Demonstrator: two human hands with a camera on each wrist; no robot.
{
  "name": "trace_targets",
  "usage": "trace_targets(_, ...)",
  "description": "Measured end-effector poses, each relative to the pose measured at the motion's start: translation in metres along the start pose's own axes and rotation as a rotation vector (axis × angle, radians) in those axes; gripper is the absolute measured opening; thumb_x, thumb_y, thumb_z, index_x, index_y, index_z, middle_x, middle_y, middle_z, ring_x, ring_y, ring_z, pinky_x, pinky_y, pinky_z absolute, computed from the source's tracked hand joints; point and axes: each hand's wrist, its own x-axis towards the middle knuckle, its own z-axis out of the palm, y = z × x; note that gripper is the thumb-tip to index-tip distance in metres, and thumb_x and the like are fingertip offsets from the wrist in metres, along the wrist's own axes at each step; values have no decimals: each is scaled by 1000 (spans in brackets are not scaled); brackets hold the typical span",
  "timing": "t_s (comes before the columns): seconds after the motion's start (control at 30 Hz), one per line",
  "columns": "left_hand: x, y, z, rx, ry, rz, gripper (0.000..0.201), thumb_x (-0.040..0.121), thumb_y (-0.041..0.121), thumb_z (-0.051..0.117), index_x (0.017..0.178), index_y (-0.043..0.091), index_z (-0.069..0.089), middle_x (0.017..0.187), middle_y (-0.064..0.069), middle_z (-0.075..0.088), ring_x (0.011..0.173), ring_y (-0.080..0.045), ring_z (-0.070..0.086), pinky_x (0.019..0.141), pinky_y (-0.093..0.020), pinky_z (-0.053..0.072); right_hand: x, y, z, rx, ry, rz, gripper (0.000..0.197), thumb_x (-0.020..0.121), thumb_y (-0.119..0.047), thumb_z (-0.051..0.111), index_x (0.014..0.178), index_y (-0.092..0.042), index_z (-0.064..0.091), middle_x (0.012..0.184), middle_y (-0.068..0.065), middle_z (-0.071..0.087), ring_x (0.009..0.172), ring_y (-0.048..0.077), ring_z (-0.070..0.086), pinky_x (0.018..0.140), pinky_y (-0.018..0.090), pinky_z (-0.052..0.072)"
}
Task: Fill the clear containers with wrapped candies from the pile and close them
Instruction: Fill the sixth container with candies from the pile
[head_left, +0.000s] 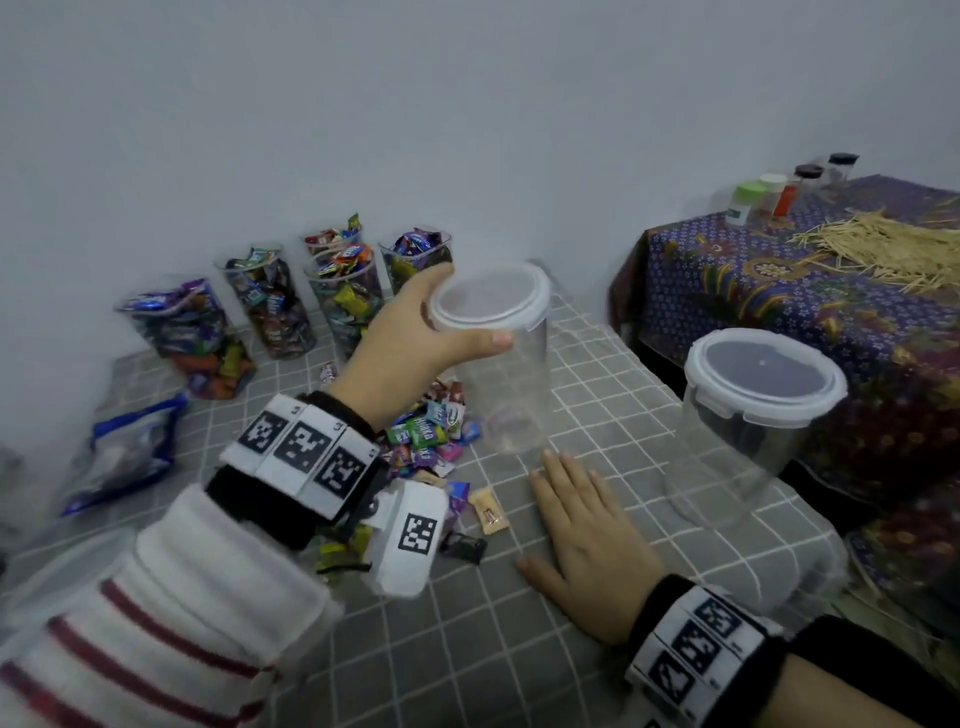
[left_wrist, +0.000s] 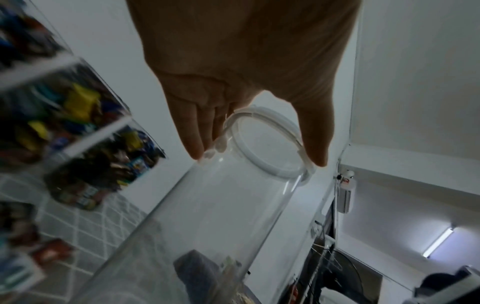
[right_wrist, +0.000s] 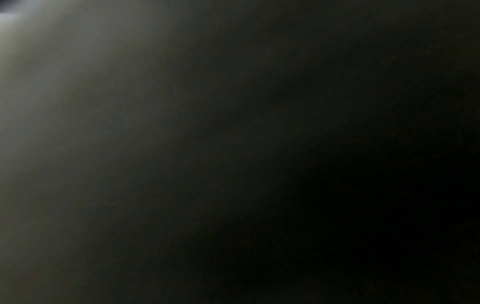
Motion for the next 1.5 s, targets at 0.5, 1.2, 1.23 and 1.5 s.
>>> trace_targets(0.5, -147, -4, -74, 96, 66, -194, 95, 29, 64, 82, 116, 40, 53, 111, 31, 62, 100, 9, 60, 84, -20, 51, 13, -41, 2, 57, -58, -108, 91, 84, -71, 9, 139, -7, 43, 144, 12, 43, 135, 29, 39, 110, 39, 19)
trace_targets(1.2, -174, -23, -66, 93, 161, -279, 87, 47, 70, 66, 126, 51, 35, 114, 42, 50, 106, 24, 47, 85, -10, 46, 8, -48, -29, 256, 232, -176, 75, 77, -52, 33, 132, -3, 48, 146, 20, 36, 134, 37, 37, 107, 50, 34)
trace_targets(1.23, -175, -25, -67, 94, 208, -289, 76, 48, 71, 62, 118, 48, 44, 108, 37, 57, 102, 19, 52, 84, -13, 48, 9, -49, -37, 333, 286, -173, 70, 80, -50, 34, 130, -4, 50, 145, 17, 40, 133, 34, 39, 108, 43, 31)
trace_targets(1.5, -182, -25, -51, 23, 438, -317, 64, 60, 71, 66, 81, 11, 61, 77, -10, 65, 67, -18, 59, 69, -38, 48, 22, -92, -99, 767, 445, -330, 56, 85, -46, 33, 122, -11, 56, 123, -2, 54, 114, 8, 46, 97, 21, 34)
